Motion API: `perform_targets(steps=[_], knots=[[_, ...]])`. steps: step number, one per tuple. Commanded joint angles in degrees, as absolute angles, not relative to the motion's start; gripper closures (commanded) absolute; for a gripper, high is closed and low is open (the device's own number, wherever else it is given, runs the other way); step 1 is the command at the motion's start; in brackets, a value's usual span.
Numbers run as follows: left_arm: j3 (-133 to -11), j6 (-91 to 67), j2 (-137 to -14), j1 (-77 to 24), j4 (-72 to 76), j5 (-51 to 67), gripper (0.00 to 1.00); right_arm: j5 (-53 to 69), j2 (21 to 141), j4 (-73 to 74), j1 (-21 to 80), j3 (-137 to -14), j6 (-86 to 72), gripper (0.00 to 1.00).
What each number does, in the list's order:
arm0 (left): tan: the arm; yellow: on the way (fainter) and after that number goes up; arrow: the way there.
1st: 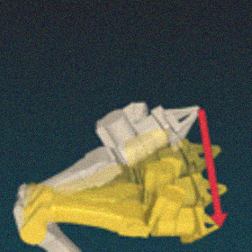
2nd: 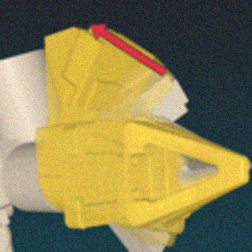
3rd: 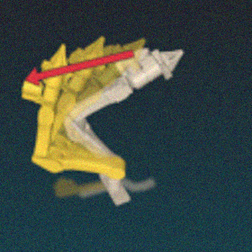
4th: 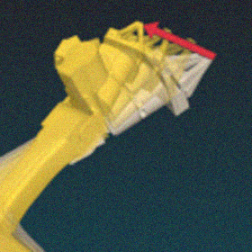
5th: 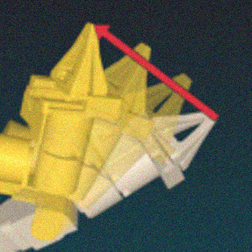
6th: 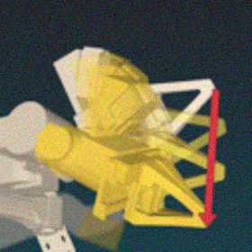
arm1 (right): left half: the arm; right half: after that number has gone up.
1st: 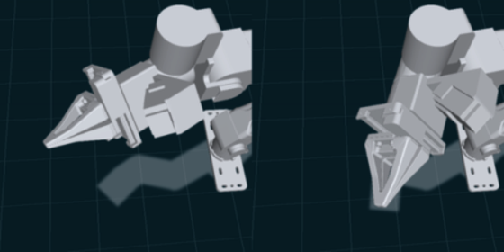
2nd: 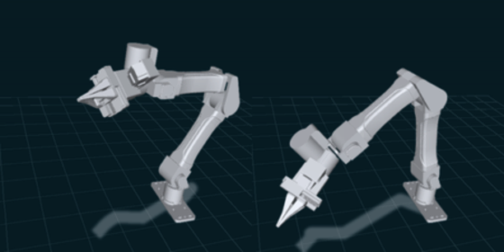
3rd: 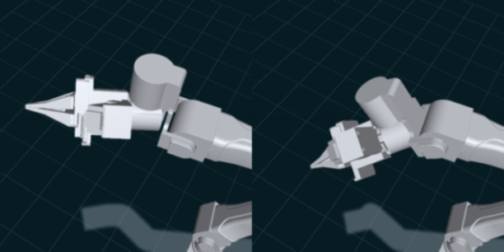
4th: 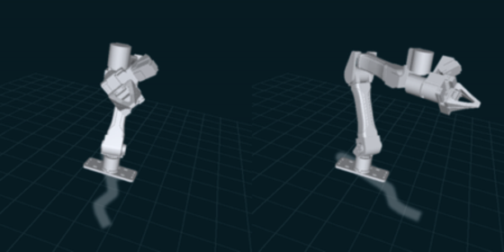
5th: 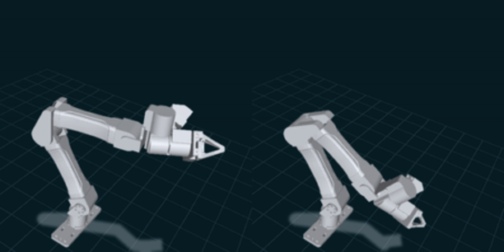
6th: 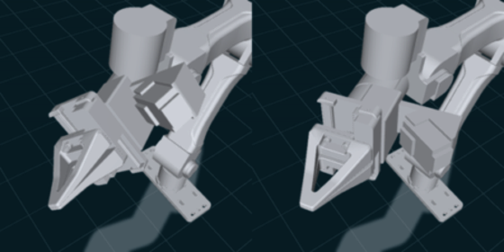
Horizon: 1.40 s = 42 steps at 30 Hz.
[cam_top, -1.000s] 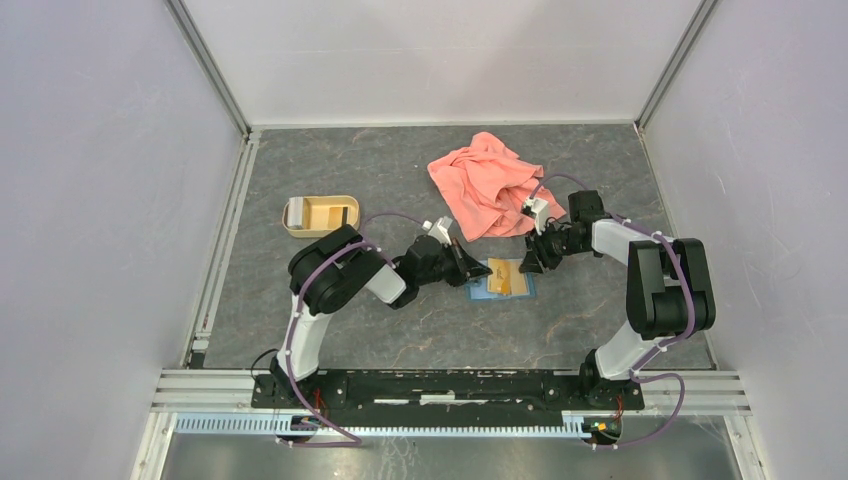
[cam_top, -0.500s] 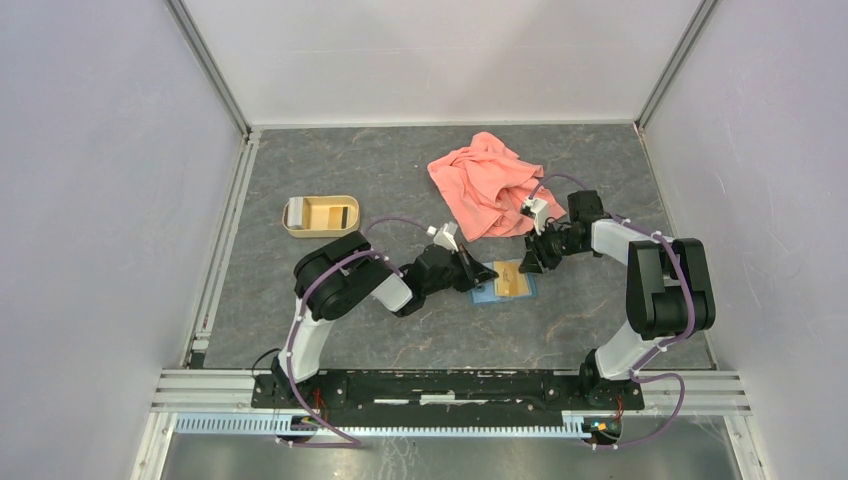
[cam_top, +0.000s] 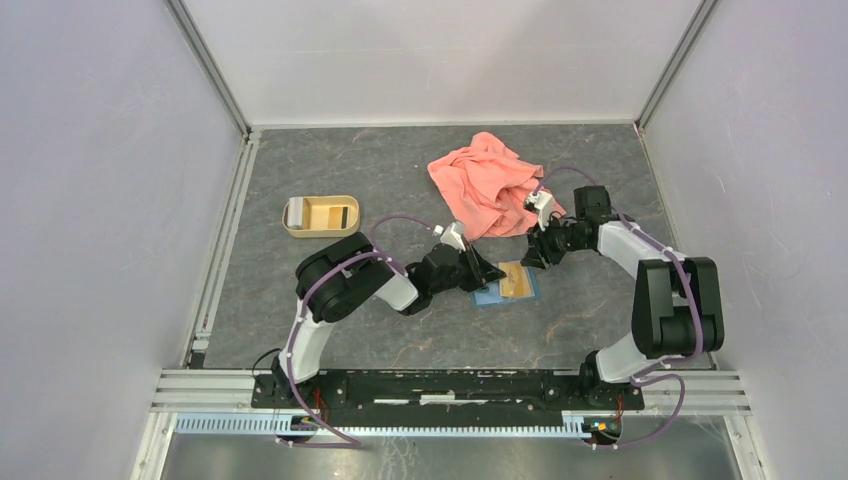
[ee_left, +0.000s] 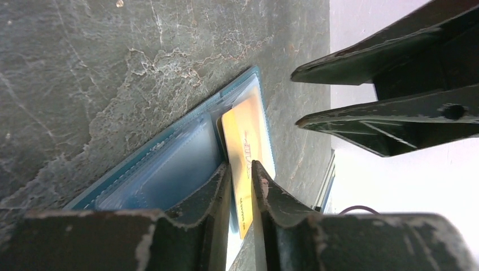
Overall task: Put the credit cards into the card holder
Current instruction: Insert the credit card into the card holder.
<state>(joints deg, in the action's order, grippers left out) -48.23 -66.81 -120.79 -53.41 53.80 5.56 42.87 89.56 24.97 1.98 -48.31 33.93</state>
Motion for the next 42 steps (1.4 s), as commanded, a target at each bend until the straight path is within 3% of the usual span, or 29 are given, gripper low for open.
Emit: perform_targets(steps=[1,6,12,18,32,42], knots=[[-48.8,-62.1,-119.7,-54.1,43.7,3.8,0.71,45.2,85.8,24.4,1.6,-49.1,36.2,0.56],[-49.6,-59.5,-117.8,-53.9,39.7,3.6,0.69,53.5,88.5,26.7,2.2,-49.3,37.4,0.67],[-50.6,-58.2,-117.5,-53.8,37.6,4.9,0.68,52.6,94.9,30.1,4.1,-51.5,37.9,0.83],[-50.9,-57.3,-117.0,-53.7,36.4,5.6,0.67,46.6,96.4,28.6,4.6,-51.5,35.6,0.86],[-52.0,-50.8,-111.4,-52.9,25.0,5.6,0.51,43.7,96.9,28.3,4.6,-51.5,35.2,0.86],[-51.4,-48.5,-106.6,-53.0,20.7,3.6,0.52,47.4,96.3,29.5,4.6,-52.0,37.0,0.84]])
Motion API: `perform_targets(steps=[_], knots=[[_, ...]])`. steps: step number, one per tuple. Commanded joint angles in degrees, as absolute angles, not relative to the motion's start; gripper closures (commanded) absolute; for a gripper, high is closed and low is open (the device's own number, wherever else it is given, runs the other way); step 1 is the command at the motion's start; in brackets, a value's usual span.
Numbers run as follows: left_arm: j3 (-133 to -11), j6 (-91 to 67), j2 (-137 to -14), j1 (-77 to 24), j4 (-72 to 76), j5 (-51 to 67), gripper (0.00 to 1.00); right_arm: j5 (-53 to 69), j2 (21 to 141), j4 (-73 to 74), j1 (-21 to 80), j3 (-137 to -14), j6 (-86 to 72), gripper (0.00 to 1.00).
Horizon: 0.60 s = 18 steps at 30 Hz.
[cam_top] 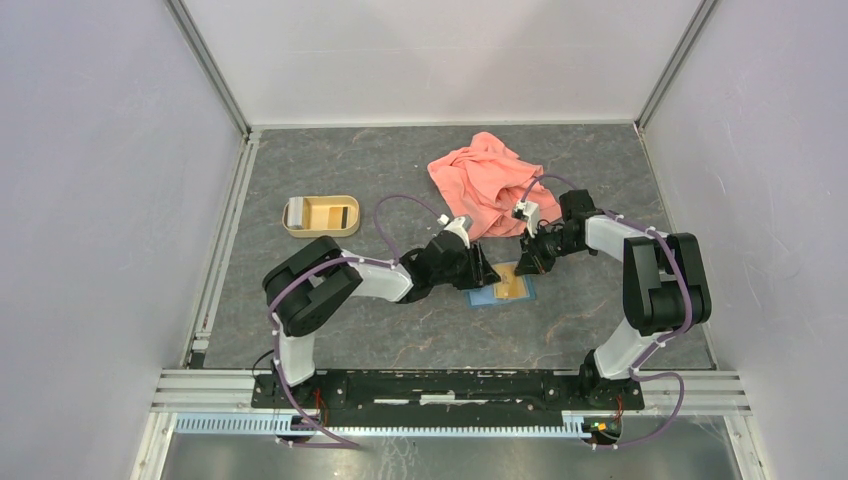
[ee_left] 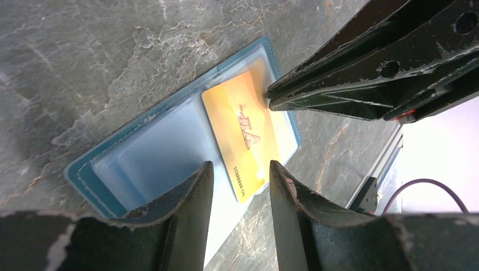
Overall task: Put the credit cards into the card holder
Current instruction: Insert the credit card into the card holder.
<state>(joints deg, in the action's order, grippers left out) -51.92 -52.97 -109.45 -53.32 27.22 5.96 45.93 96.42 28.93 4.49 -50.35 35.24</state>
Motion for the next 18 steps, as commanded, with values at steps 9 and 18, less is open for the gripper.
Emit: perform_targets(steps=[9,18], knots=[[-51.8,-50.5,-106.6,-54.1,19.7,4.3,0.59,49.8,91.2,30.4,3.9,-51.9,39.5,0.78],[-54.3,-51.8,-110.0,-55.0,20.2,5.7,0.71,49.2,91.1,30.4,3.2,-52.1,39.4,0.78]])
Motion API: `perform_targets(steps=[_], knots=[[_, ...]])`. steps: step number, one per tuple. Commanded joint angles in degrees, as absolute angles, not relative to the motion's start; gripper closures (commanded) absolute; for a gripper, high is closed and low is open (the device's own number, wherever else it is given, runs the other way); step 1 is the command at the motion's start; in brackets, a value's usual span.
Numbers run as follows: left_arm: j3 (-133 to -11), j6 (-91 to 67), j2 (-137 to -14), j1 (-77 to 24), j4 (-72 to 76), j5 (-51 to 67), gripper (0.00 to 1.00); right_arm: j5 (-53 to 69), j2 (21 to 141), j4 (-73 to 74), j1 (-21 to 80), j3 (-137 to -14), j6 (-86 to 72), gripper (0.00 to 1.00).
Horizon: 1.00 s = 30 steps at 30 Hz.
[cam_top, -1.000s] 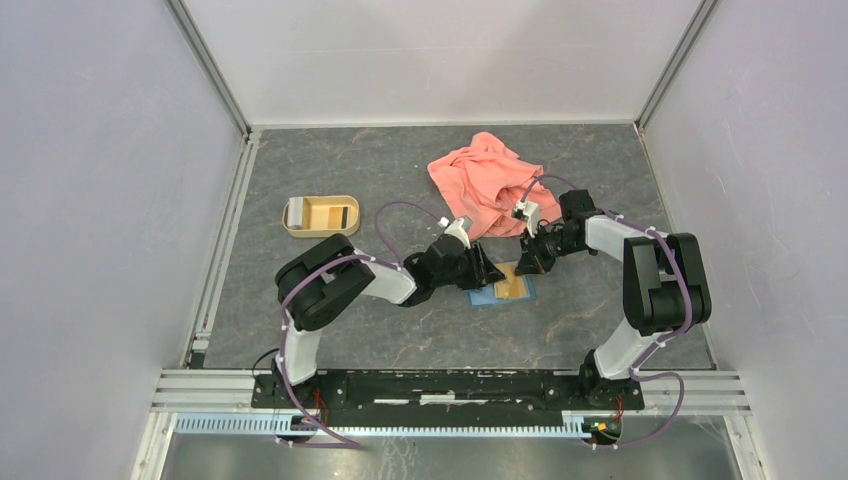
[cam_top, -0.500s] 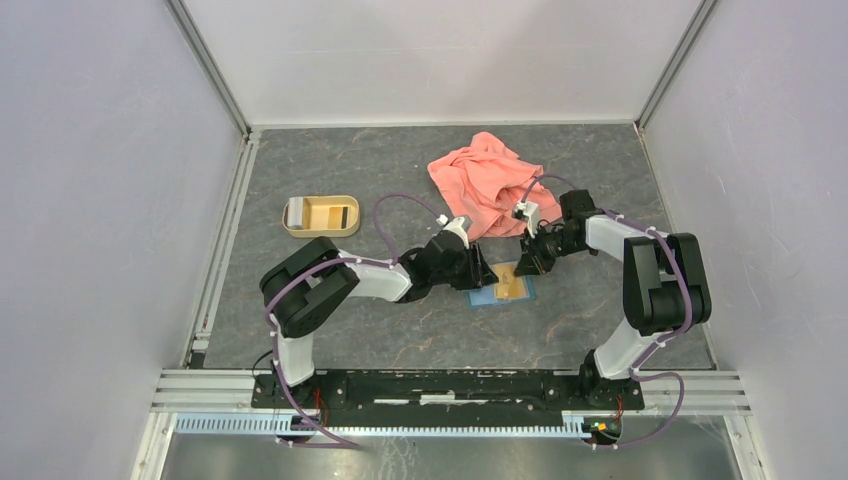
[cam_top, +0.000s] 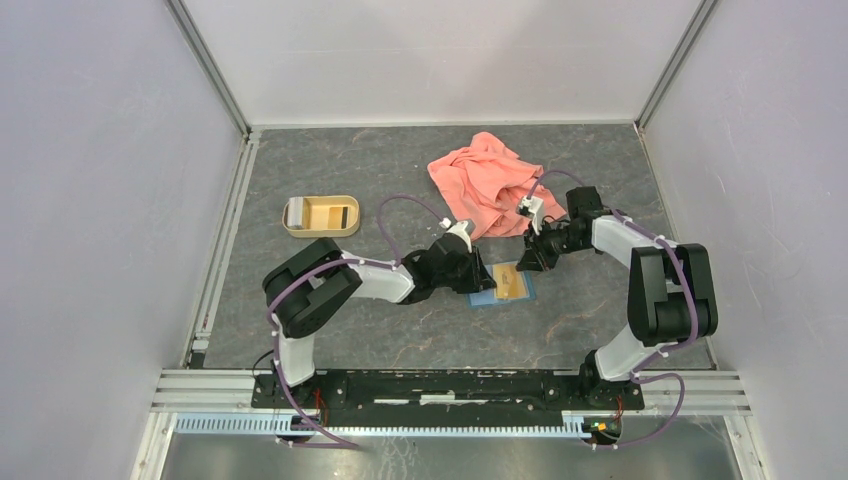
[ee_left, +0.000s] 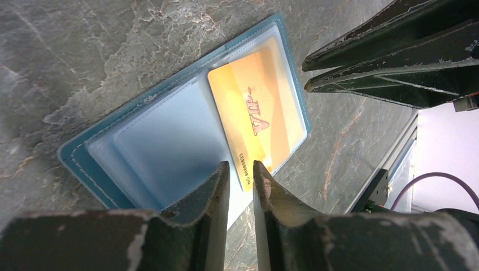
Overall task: Put the credit cards into the card holder
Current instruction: Insert the credit card into the card holder.
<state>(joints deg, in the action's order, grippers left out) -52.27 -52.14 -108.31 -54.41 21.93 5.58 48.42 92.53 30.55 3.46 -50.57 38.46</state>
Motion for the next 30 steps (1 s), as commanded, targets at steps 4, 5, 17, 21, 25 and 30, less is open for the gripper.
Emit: perform_targets(steps=[4,5,17,21,25,30], knots=[[-54.9,-52.3,-111.6,-55.3,20.4,6.7,0.73,45.9,91.1,29.4,3.1,-51.9,38.1,0.78],[-54.9,-52.6,-111.9,-55.4,20.9,7.1,0.73,45.1,91.2,29.2,3.1,-51.9,37.9,0.79],[-58.8,-53.5,-114.7,-56.1,21.8,9.5,0.72,33.8,90.5,29.6,2.9,-52.9,38.7,0.82],[-59.9,-53.6,-115.5,-56.1,22.0,9.7,0.72,32.3,90.8,30.6,2.7,-53.1,39.4,0.84],[-61.2,-53.6,-116.4,-56.0,22.1,9.6,0.72,33.5,92.8,32.8,2.7,-54.0,40.3,0.87],[-62.2,-53.7,-117.0,-56.0,22.8,9.1,0.72,37.4,93.7,34.0,3.1,-54.3,40.9,0.89]])
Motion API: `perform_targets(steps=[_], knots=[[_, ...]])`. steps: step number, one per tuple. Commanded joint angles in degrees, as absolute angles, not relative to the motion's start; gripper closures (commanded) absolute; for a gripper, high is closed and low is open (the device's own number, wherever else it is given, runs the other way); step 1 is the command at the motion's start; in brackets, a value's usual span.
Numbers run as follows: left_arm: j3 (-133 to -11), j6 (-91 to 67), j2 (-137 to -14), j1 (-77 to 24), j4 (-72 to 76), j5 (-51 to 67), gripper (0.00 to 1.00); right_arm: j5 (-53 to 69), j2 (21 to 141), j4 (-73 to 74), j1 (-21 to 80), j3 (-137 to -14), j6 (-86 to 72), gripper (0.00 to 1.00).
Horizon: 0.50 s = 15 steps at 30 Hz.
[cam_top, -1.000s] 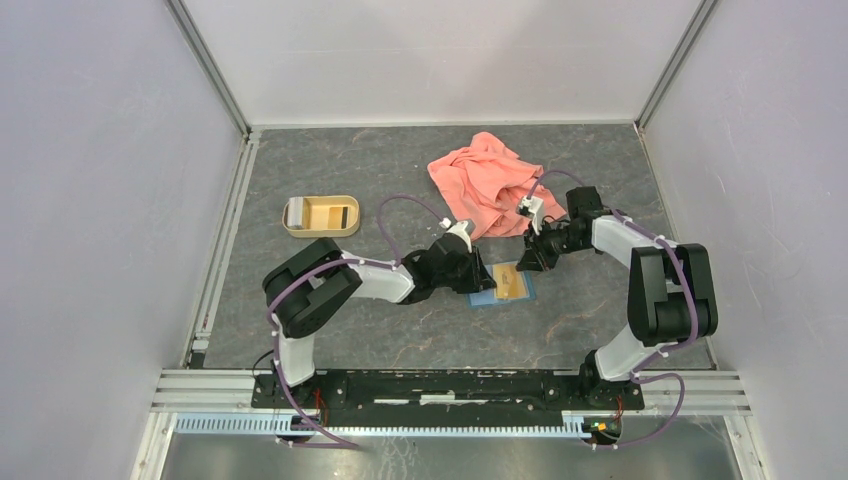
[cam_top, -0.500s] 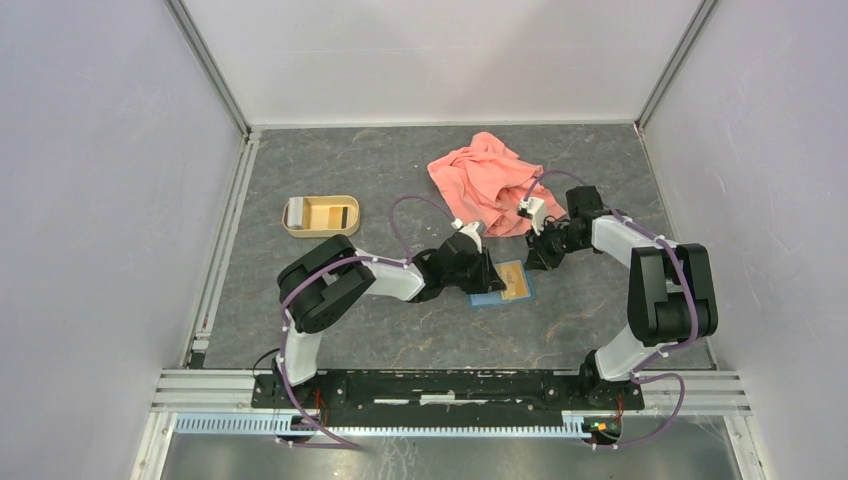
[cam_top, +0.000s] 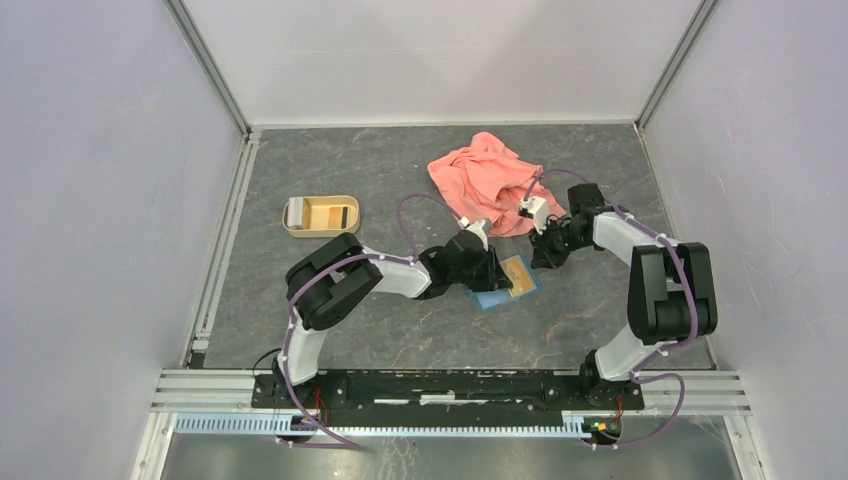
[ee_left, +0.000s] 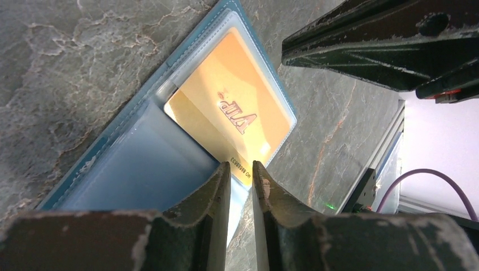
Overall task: Put the credit cards into the card holder
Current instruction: Insert the credit card into the card holder.
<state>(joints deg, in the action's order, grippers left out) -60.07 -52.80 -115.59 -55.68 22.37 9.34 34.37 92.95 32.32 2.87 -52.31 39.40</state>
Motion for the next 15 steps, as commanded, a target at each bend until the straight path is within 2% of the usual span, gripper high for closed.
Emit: perform_targets(steps=[1,15], knots=[[-62.3,-53.7,-117.1,-56.0,22.9,9.1,0.72,37.9,93.8,34.2,3.4,-54.3,40.9,0.89],[-61.1,-52.5,-115.6,-54.6,27.0,9.0,0.69,41.4,94.8,36.2,5.3,-55.2,42.6,0.88]])
